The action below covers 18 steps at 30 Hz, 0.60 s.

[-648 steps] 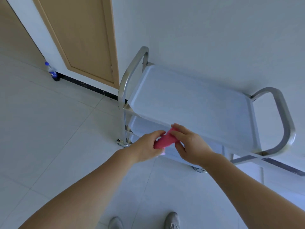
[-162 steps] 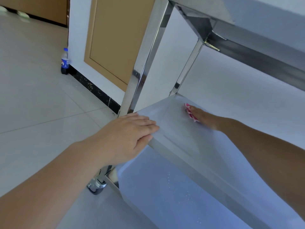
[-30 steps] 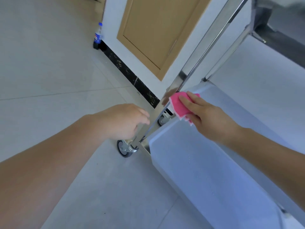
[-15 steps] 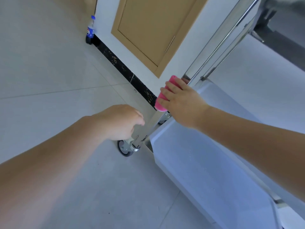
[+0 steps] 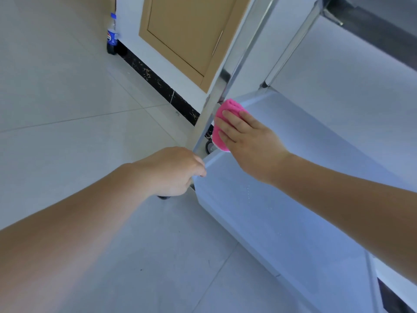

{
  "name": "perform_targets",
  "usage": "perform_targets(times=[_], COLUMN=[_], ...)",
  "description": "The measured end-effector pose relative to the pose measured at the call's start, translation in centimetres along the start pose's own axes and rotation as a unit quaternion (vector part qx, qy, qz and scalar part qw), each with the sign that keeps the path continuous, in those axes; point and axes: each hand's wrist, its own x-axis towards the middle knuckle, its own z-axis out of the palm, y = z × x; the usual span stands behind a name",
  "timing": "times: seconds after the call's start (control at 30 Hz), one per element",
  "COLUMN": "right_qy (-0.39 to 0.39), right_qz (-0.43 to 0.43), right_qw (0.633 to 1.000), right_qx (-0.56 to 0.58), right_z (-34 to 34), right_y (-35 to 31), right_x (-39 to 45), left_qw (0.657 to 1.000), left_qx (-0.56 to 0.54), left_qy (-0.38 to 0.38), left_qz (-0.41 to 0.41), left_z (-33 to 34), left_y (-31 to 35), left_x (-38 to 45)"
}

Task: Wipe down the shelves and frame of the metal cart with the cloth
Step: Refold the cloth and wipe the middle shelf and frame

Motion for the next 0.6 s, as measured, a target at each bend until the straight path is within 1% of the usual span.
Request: perform_targets(times=[0.07, 0.17, 0.33, 0.4, 0.53, 0.6], right_qy=[-0.013, -0.012, -0.005, -0.002, 0.027, 0.037], right_qz=[0.001, 0.010, 0.036, 0.049, 0.077, 0.088], right_qw=[1.000, 1.000, 0.999, 0.999, 0.996, 0.994], right_qx=[0.001, 0.003, 0.005, -0.001, -0.048, -0.052], right_z=[0.4, 1.2, 2.4, 3.0, 3.8, 4.4], right_y=[-0.1, -0.4, -0.7, -0.9, -1.3, -1.4], right_x=[-1.6, -3.8, -7.4, -9.2, -12.8, -14.5], left_qw=[1.000, 0.998, 0.998, 0.997, 0.994, 0.993], left_qx=[0.000, -0.005, -0.012, -0.013, -0.008, -0.002], left_qy=[0.016, 0.038, 0.026, 0.031, 0.051, 0.058], left_qz=[0.018, 0.048, 0.050, 0.066, 0.098, 0.106], left_z=[0.5, 1.6, 2.4, 2.0, 1.1, 1.0], left_y=[0.9, 2.1, 4.4, 5.6, 8.6, 9.9], left_x=[-0.1, -0.4, -0.6, -0.4, 0.5, 1.1])
